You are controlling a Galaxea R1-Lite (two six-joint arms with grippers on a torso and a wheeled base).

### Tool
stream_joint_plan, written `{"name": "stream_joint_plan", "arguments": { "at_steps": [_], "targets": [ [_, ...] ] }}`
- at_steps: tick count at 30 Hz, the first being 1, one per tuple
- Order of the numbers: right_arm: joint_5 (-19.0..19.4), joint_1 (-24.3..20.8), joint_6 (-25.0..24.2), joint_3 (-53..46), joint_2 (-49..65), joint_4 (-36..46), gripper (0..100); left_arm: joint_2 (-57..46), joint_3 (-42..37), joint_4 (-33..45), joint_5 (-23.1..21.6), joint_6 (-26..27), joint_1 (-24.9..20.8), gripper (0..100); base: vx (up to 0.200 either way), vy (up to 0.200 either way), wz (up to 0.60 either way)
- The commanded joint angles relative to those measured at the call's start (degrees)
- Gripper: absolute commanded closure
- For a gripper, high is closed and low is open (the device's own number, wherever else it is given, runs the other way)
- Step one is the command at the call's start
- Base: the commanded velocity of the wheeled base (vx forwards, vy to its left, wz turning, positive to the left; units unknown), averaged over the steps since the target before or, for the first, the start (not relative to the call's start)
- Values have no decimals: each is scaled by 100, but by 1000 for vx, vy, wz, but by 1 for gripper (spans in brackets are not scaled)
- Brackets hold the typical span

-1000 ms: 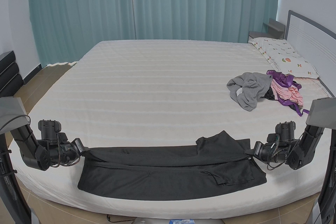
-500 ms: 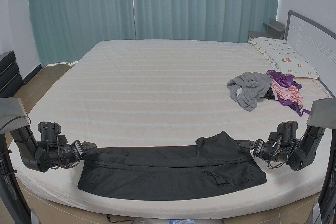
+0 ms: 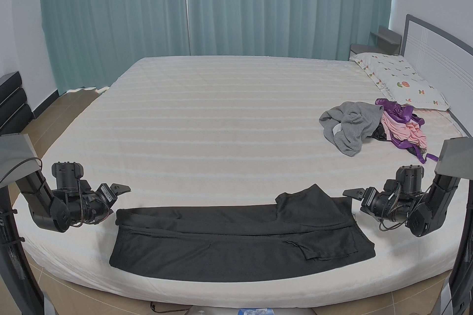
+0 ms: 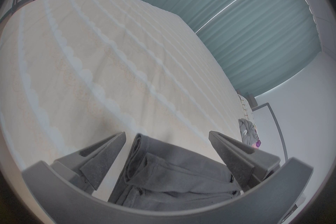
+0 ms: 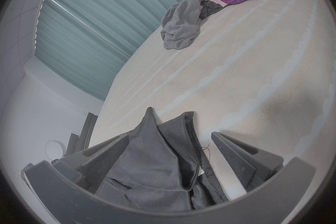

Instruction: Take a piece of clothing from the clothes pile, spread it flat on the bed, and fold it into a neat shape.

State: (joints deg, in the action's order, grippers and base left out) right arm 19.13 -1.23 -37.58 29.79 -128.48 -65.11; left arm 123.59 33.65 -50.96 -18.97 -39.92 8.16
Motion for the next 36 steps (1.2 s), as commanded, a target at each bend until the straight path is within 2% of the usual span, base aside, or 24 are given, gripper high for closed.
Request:
{"name": "stream_joint_plan", "arguments": {
  "at_steps": [1, 9, 15, 20, 21, 29, 32, 36],
  "targets": [
    [3, 79, -39, 88, -116, 7, 0, 359, 177, -2, 16, -15, -33, 0, 0, 0, 0],
    [3, 88, -82, -61, -55, -2, 0, 78, -315, 16, 34, 11, -25, 0, 0, 0, 0],
    [3, 106, -487, -255, 244, -2, 0, -265, -666, 7, 42, -42, -51, 0, 0, 0, 0],
    [3, 79, -496, -316, 262, -2, 0, -177, -631, 7, 51, -42, -183, 0, 0, 0, 0],
    [-5, 62, -496, -316, 271, -2, 0, -54, -605, 7, 60, -42, -183, 100, 0, 0, 0],
    [-41, 18, -496, -562, 578, 7, 0, 315, -447, -46, 526, -24, -262, 100, 0, 0, 0],
    [-49, -35, -504, -650, 666, 7, 0, 253, -447, -55, 737, -15, -271, 100, 0, 0, 0],
    [-49, -105, -504, -729, 754, 25, 0, -28, -526, -37, 798, -7, -271, 100, 0, 0, 0]
  ]
}}
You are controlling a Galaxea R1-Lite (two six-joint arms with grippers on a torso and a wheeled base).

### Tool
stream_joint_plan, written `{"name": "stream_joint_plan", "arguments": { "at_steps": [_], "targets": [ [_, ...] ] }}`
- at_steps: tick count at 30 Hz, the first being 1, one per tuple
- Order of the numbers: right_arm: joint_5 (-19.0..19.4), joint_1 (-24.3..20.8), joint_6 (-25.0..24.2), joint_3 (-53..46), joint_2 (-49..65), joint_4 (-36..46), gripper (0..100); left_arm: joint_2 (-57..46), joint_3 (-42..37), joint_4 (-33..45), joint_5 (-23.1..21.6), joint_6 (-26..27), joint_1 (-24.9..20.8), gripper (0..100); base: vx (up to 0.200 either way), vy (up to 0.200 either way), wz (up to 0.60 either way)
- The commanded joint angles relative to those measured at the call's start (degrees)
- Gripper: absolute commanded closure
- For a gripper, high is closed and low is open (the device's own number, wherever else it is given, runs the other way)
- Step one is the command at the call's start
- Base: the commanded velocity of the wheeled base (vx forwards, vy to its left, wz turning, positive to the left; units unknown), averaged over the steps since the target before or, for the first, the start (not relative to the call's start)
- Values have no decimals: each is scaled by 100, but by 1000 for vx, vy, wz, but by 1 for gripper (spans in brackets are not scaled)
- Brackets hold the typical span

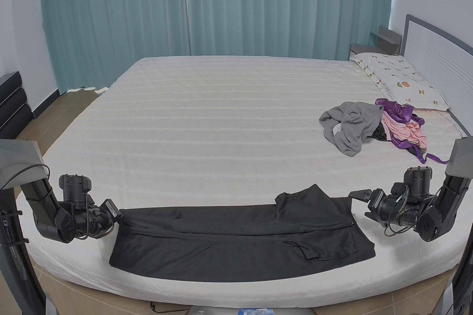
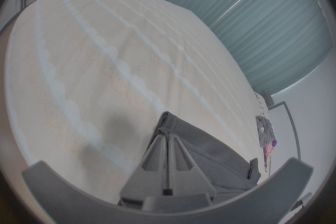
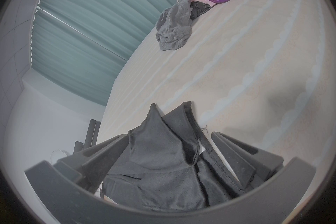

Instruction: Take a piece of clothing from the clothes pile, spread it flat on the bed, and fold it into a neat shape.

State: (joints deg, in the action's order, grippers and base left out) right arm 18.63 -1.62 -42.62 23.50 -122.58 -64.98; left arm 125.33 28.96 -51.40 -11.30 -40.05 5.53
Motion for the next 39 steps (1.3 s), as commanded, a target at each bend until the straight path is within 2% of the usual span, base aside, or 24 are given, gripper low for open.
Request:
{"name": "stream_joint_plan", "arguments": {
  "at_steps": [1, 5, 15, 20, 39],
  "targets": [
    [1, -163, -10, -118, 252, 82, 0, -439, -84, 51, 31, 6, -17, 100, 0, 0, 0],
    [-26, -365, -62, -179, 278, 82, 0, -615, -163, 33, 40, -3, -88, 100, 0, 0, 0],
    [-43, -532, -71, -109, 94, 293, 0, -598, -146, 33, 49, -3, -132, 100, 0, 0, 0],
    [-369, -638, -71, -12, 58, 477, 0, -598, -146, 33, 67, -3, -123, 100, 0, 0, 0],
    [-474, -726, -71, 304, -73, 1119, 0, -562, -128, 33, 67, -3, -123, 100, 0, 0, 0]
  ]
}}
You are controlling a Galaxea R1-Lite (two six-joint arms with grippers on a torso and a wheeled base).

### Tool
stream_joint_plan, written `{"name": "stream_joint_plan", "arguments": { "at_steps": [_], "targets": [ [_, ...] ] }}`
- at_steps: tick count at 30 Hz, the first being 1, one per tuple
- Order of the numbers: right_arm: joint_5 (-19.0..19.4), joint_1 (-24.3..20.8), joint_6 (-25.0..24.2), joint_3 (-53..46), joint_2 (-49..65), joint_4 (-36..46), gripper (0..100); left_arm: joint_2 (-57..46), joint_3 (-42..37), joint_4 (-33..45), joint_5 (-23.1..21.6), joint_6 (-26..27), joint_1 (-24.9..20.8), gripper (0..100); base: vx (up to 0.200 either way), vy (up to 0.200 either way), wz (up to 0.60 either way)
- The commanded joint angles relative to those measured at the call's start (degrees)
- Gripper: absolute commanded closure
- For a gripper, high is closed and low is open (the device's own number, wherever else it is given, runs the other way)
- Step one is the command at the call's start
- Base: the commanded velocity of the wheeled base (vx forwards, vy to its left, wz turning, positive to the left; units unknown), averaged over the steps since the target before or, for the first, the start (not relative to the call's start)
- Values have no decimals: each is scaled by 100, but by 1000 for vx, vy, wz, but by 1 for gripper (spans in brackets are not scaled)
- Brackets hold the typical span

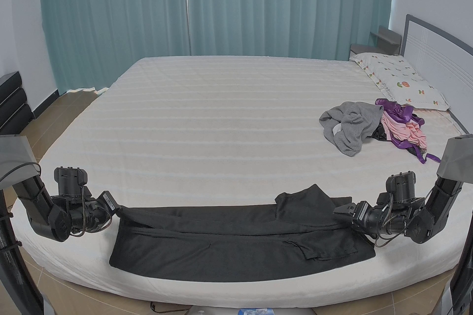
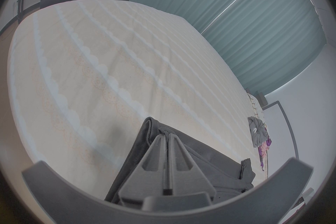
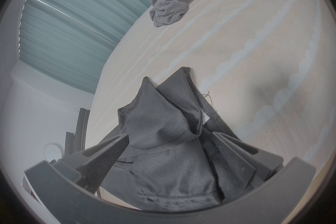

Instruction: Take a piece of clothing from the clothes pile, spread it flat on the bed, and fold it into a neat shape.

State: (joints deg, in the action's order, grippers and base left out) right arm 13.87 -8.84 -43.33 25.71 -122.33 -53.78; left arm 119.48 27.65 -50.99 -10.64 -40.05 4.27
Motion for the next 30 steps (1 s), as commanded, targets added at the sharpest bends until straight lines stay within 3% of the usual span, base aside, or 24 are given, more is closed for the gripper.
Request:
{"name": "stream_joint_plan", "arguments": {
  "at_steps": [1, 15, 19, 22, 26, 30],
  "targets": [
    [1, -4, 0, 92, -107, 0, 100, 23, 4, -7, 1, -3, 4, 100, 0, 0, 0],
    [-25, 22, -115, 593, -19, -88, 100, -4, 373, -7, 10, -38, 4, 100, 0, 0, 0],
    [-491, 40, -748, 1015, -27, -739, 100, -12, 918, -139, 291, -733, 4, 100, 0, 0, 0],
    [-544, 49, -967, 909, -107, -1451, 100, 14, 909, -534, 493, -1102, 4, 100, 0, 0, 0],
    [-570, -21, -871, 655, -309, -1705, 100, 198, 593, -1053, 449, -1040, 4, 100, 0, 0, 0],
    [-552, -13, -677, 268, -265, -1697, 100, 383, 347, -1123, 449, -601, 4, 100, 0, 0, 0]
  ]
}}
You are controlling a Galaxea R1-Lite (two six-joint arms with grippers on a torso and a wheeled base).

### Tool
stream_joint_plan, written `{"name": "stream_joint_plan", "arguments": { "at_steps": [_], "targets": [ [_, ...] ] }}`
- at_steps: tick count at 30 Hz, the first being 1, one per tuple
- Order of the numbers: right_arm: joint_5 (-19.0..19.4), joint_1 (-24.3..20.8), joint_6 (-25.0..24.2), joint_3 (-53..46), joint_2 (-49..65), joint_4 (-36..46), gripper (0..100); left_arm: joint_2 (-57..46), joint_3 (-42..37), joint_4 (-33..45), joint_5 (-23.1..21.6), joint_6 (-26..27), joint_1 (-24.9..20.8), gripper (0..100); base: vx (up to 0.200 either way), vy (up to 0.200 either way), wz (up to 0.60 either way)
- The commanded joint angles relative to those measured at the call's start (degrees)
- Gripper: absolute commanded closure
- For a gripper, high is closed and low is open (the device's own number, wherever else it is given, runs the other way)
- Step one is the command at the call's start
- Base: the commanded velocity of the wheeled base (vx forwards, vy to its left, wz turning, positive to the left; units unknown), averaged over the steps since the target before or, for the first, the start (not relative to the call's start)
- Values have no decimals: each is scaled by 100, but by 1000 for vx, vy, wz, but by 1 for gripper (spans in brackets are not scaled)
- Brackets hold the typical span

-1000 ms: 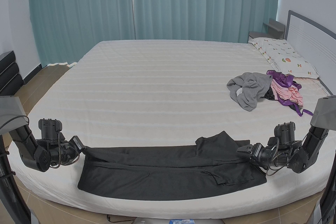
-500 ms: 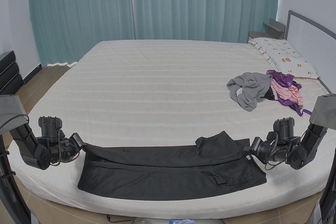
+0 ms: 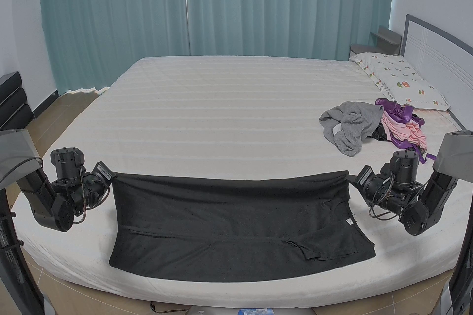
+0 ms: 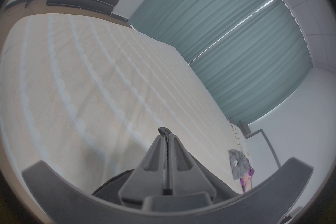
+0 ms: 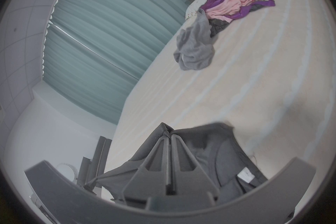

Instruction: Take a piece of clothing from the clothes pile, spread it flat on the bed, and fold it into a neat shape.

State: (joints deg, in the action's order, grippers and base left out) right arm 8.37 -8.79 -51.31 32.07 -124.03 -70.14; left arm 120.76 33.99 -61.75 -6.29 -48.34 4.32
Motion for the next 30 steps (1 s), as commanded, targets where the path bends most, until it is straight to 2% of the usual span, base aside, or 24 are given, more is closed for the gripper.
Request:
{"name": "stream_joint_plan", "arguments": {
  "at_steps": [1, 6, 11, 17, 28, 30],
  "targets": [
    [-3, -18, 130, -386, -95, -61, 100, 255, -305, -48, 14, 246, -1, 100, 0, 0, 0],
    [33, -18, 736, -922, -157, -61, 100, 264, -824, -39, -171, 861, 25, 100, 0, 0, 0],
    [15, -18, 1035, -1072, -130, -52, 100, 264, -1052, 5, -188, 1423, 96, 100, 0, 0, 0],
    [6, 35, 1343, -1221, -130, -70, 100, 264, -1043, 13, -188, 1520, 122, 100, 0, 0, 0],
    [-3, 70, 1510, -1353, -25, -61, 100, 255, -1078, 49, -188, 1590, 149, 100, 0, 0, 0],
    [6, 62, 1624, -1414, -95, -26, 100, 281, -1131, 198, -188, 1801, 157, 100, 0, 0, 0]
  ]
}}
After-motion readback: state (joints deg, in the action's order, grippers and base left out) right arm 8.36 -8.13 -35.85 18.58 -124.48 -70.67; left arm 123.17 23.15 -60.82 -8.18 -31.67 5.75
